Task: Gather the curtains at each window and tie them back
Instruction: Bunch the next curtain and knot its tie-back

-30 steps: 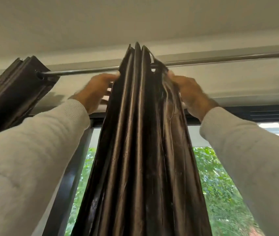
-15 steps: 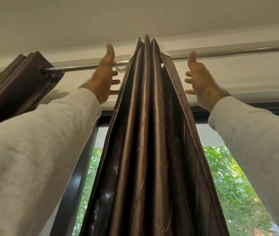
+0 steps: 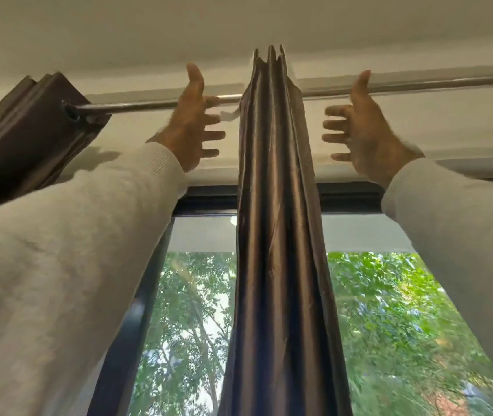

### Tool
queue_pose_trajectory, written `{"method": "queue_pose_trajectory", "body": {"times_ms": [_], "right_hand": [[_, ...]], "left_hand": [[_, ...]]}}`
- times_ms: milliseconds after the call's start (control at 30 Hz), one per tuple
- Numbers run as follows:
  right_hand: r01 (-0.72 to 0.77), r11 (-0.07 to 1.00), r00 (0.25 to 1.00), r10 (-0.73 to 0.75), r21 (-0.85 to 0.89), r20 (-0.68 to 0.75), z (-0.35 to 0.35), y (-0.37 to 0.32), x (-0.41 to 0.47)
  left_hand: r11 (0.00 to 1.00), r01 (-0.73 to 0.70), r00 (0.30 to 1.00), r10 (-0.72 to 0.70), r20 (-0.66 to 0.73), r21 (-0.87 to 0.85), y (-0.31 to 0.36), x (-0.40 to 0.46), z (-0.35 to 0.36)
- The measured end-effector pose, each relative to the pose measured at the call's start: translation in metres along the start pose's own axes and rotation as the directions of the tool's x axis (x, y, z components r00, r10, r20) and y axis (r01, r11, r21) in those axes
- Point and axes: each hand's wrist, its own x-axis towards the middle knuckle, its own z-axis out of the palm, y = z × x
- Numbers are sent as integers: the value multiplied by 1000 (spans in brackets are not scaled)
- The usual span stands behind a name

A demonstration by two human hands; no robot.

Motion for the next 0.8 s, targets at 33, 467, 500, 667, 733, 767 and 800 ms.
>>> {"method": "queue_pose_trajectory", "body": {"times_ms": [33,467,500,667,733,767,800], "right_hand": [[-3,1000,1000,3,5,9,-4,6,-9],[123,973,986,-142,-195,-87,18,32,-139],[128,965,982,-156,-228,-109,17,31,-149],[170,870,955,-261,-463,-139,24,8,-225],[159,824,953,-272,-543,-135,33,5,-253],[140,813,956,-259,-565,-135,39,5,-265],[120,809,961,-240,-576,-136,46,6,-277]], "left_hand": [[1000,-12,1000,13,-15,16,-4,-10,-5],[913,-184,975,217,-50,363,-77,-148,-12],[877,-212,966,256,-46,432,-80,-162,-12],[813,-265,947,322,-21,518,-96,-230,-31],[809,-263,956,293,27,526,-107,-255,-39],[812,-252,962,267,49,526,-112,-266,-43],[817,-237,969,241,63,526,-116,-277,-46]]}}
